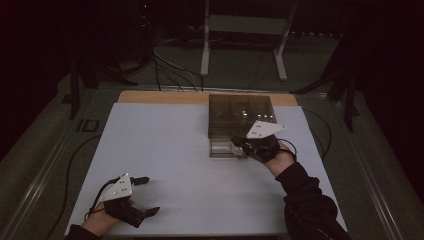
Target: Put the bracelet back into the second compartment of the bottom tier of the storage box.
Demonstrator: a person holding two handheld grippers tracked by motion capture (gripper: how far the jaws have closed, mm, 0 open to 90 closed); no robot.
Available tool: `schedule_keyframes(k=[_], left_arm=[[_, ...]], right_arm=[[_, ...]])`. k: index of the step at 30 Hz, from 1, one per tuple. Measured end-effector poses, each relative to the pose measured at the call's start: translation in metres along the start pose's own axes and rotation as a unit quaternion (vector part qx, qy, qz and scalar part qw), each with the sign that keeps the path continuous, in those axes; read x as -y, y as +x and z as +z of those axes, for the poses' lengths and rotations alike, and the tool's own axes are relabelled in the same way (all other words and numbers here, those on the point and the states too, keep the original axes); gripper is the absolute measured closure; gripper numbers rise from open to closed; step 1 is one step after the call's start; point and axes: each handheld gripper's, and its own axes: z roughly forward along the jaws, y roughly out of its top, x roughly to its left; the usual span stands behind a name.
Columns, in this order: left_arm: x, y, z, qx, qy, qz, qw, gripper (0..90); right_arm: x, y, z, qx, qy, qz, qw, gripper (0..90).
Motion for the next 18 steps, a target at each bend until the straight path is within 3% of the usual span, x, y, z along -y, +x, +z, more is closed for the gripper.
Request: schedule_keyframes(k=[18], left_arm=[[0.0, 0.0, 0.0, 0.0, 0.001, -0.001, 1.0, 0.1]], right_arm=[[-0.001, -0.021, 0.004, 0.021, 0.004, 0.014, 0.9997, 87.7]])
